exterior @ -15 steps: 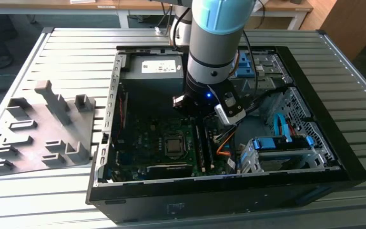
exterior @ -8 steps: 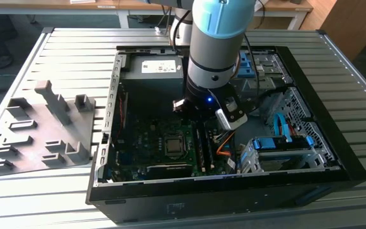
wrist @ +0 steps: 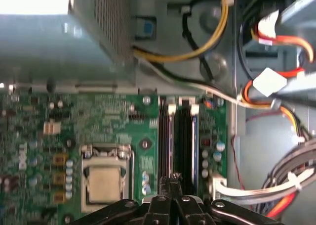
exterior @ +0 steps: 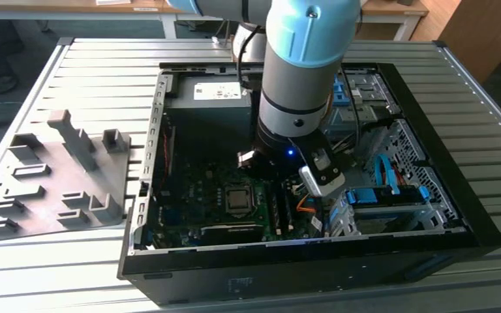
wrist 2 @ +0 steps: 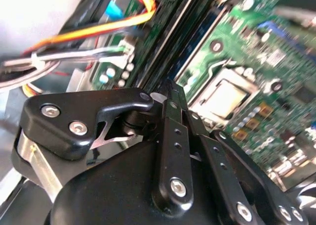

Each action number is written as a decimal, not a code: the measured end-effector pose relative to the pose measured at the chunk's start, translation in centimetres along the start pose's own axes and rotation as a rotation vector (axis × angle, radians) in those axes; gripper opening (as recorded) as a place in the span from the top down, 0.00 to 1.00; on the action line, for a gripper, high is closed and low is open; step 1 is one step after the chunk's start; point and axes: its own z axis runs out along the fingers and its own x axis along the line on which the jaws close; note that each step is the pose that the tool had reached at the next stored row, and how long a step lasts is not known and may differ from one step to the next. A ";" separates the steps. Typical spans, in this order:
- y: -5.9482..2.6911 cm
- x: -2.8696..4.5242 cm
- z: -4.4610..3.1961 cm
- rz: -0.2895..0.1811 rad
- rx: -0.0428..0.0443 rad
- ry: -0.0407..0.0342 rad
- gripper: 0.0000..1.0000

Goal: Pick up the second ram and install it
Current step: 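Press down the second ram until it locks into place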

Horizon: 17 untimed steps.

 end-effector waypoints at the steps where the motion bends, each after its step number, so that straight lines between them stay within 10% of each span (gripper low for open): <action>1: -0.23 0.00 -0.01 0.000 0.0052 -0.0001 0.90; 10: -0.91 -0.01 0.09 -0.001 0.0572 0.0003 0.90; 17: -0.92 0.00 0.34 -0.001 0.0607 0.0012 0.90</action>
